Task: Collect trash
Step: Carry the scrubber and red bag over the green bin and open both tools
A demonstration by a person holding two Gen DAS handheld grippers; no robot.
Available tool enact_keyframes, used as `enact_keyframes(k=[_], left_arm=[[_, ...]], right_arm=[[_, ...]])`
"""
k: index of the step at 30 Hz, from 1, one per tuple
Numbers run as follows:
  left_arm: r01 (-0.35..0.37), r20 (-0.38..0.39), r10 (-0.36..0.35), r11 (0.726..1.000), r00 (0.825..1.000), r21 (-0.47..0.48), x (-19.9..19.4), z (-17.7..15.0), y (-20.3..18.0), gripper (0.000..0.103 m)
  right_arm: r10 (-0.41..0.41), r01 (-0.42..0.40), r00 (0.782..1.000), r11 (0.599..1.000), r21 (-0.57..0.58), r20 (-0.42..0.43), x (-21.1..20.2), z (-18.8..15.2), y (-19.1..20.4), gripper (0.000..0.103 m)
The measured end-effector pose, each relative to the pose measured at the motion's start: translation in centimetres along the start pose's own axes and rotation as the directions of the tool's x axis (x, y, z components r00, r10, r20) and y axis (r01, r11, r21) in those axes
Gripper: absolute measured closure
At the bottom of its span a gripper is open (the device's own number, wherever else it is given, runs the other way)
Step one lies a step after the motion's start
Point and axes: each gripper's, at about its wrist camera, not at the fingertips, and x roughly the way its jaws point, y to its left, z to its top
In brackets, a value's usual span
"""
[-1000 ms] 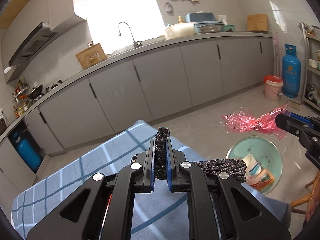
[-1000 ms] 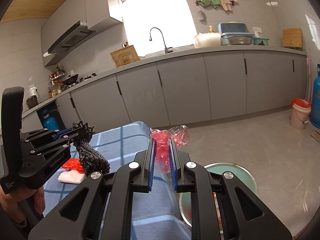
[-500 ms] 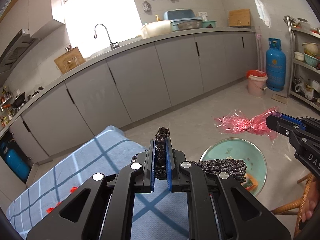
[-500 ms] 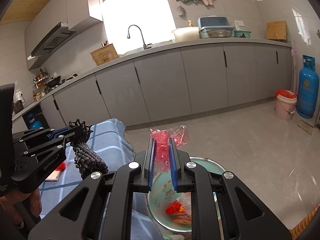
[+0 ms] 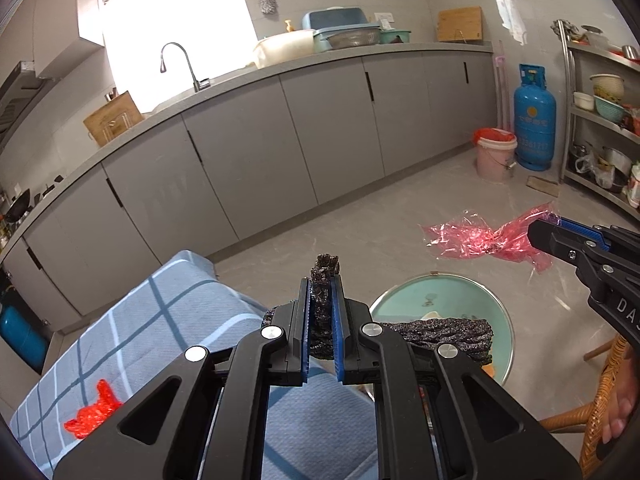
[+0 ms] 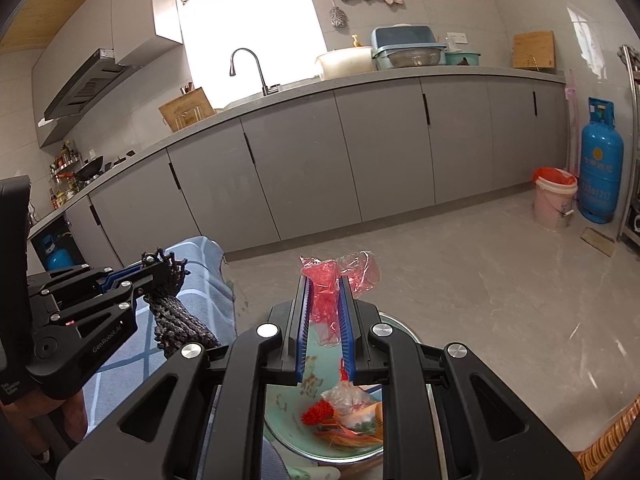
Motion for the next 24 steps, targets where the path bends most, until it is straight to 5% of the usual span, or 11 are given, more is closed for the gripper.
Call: enact_keyframes(k=[20,21,23,24], left_arm=[[0.061,-0.075,-0.06,0.998,0.995,0.01,3.6,-0.6,-2.1,0.091],[0.064,-0.074,-0.063,0.998,0.995,0.01,3.7,-0.6,-2.2,0.088],[0.064,-0.073,-0.063,0.998,0.995,0.013,3.9,-0.7,-2.3,0.059],[0.063,-0.07,-0.061,0.998,0.996,0.015,3.9,-0.8,-2.4,0.053]], right_arm=[[0.003,-0.002,0.998,1.0,0.014,-0.06,2.8,-0.3,-1.6,0.084],[0.002,-0.001,0.998,1.0,0.013,-0.067,3.2,-0.3,-1.5,0.084],[-0.019,0.02,0.998,1.0,0.016,-0.063,3.7,-0.5,-1.8,0.072],[-0.023,0.024,0.997,0.999,0.024,-0.068,3.9,-0.6,-2.1,0.066]])
